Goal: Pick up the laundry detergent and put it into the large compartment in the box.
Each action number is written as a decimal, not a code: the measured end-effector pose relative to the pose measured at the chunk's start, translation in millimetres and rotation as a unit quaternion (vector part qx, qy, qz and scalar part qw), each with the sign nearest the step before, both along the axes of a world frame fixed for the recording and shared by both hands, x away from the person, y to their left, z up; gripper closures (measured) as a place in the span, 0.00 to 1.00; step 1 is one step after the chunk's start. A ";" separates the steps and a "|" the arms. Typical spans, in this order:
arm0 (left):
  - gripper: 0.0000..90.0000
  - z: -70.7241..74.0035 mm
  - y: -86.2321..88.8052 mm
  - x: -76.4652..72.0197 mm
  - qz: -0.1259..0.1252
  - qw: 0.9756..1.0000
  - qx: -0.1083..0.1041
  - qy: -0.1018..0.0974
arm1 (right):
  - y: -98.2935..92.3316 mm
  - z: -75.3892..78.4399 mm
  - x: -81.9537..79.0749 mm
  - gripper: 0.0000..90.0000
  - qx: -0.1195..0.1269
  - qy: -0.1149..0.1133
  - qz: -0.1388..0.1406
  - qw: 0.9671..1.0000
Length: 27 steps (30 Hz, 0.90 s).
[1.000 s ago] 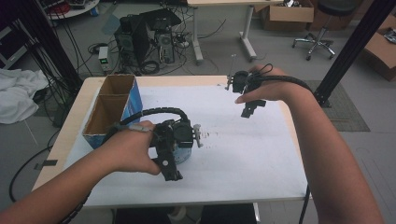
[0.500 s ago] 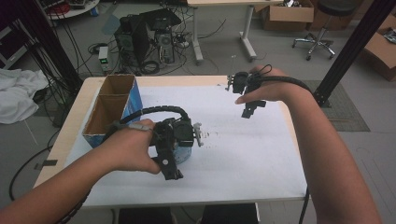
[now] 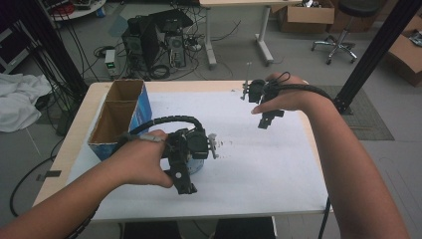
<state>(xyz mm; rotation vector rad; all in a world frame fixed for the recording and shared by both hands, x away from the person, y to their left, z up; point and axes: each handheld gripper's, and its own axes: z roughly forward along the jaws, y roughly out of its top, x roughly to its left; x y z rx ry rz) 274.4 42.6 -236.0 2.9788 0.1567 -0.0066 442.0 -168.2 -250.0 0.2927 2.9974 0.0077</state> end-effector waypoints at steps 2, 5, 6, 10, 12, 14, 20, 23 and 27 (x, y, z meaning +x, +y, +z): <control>0.02 -0.2 -0.2 0.2 0.003 1.000 0.004 -0.002 | -2.4 1.5 -0.4 0.17 0.001 -0.001 -0.001 1.000; 0.02 -0.2 -0.4 1.0 0.006 1.000 0.009 -0.003 | -6.3 3.1 -0.3 0.17 0.005 -0.002 -0.004 1.000; 0.02 0.4 -0.4 1.2 0.008 1.000 0.009 -0.003 | -7.0 3.3 -0.2 0.18 0.006 -0.003 -0.005 1.000; 0.01 6.4 -0.1 2.2 0.009 1.000 0.006 -0.005 | -9.0 3.2 -0.2 0.17 0.010 -0.002 -0.002 1.000; 0.01 11.0 1.0 4.0 0.009 1.000 -0.001 -0.007 | -9.1 2.9 -0.5 0.18 0.009 -0.001 0.002 1.000; 0.01 13.1 1.6 5.9 0.014 1.000 0.001 -0.009 | -8.6 2.6 -1.4 0.18 0.008 -0.001 0.001 1.000; 0.01 21.8 5.6 12.9 0.026 1.000 0.005 -0.013 | -7.8 3.2 -1.5 0.18 0.011 -0.004 0.004 1.000; 0.01 27.2 9.3 17.1 0.034 0.999 0.002 -0.019 | -8.1 2.9 -0.5 0.17 0.011 -0.002 0.004 1.000; 0.01 32.7 15.8 24.9 0.051 0.998 -0.007 -0.020 | -7.6 1.8 0.8 0.18 0.012 -0.001 0.004 1.000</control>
